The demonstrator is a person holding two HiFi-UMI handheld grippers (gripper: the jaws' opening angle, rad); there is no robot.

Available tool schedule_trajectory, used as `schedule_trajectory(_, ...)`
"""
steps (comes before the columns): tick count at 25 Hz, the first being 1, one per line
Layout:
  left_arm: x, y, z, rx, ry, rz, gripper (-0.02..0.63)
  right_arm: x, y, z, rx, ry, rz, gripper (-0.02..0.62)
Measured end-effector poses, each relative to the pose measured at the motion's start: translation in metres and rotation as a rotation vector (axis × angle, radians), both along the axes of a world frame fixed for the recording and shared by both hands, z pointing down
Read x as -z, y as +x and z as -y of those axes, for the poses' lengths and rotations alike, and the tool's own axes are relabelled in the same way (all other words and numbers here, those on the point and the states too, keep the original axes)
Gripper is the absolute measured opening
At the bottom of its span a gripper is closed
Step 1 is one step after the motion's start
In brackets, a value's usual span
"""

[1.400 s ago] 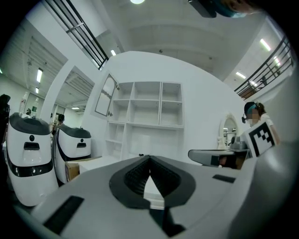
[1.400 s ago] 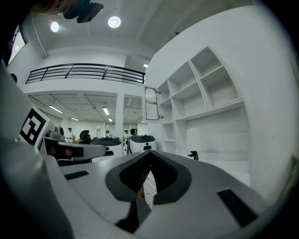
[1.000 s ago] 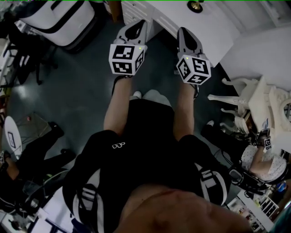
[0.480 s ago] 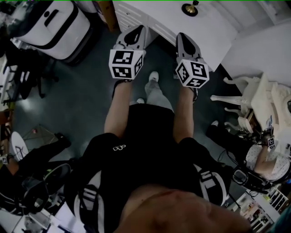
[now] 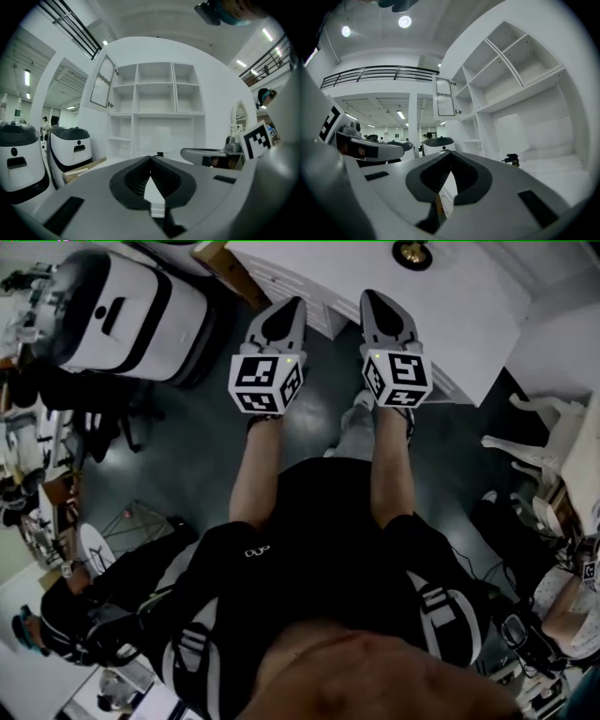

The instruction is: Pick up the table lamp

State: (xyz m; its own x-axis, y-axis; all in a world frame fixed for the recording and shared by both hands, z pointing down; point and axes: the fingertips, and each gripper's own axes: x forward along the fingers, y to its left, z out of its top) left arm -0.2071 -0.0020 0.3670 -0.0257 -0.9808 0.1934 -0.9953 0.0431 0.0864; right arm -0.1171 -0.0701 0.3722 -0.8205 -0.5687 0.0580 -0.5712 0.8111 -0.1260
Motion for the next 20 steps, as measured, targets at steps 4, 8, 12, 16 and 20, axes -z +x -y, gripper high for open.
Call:
schedule_trajectory(4, -0.008, -0.011, 0.052, 0.004, 0.006, 0.007, 0.009, -0.008, -0.014, 0.048, 0.001, 0.046, -0.077, 0.018)
schedule_trajectory(8, -0.020, -0.008, 0.091, -0.027, -0.008, -0.002, 0.010, -0.017, -0.007, 0.090, -0.033, 0.031, -0.107, 0.018)
schedule_trajectory(12, -0.024, 0.002, 0.124, -0.048, -0.004, -0.030, 0.010, -0.018, -0.002, 0.119, -0.035, 0.032, -0.131, 0.018)
schedule_trajectory(16, -0.026, 0.001, 0.152, -0.042, 0.029, -0.052, 0.009, -0.022, -0.002, 0.139, -0.015, 0.036, -0.156, 0.018)
schedule_trajectory(20, -0.030, 0.007, 0.175, -0.062, 0.055, -0.067, 0.011, -0.030, 0.004, 0.161, -0.029, 0.025, -0.169, 0.018)
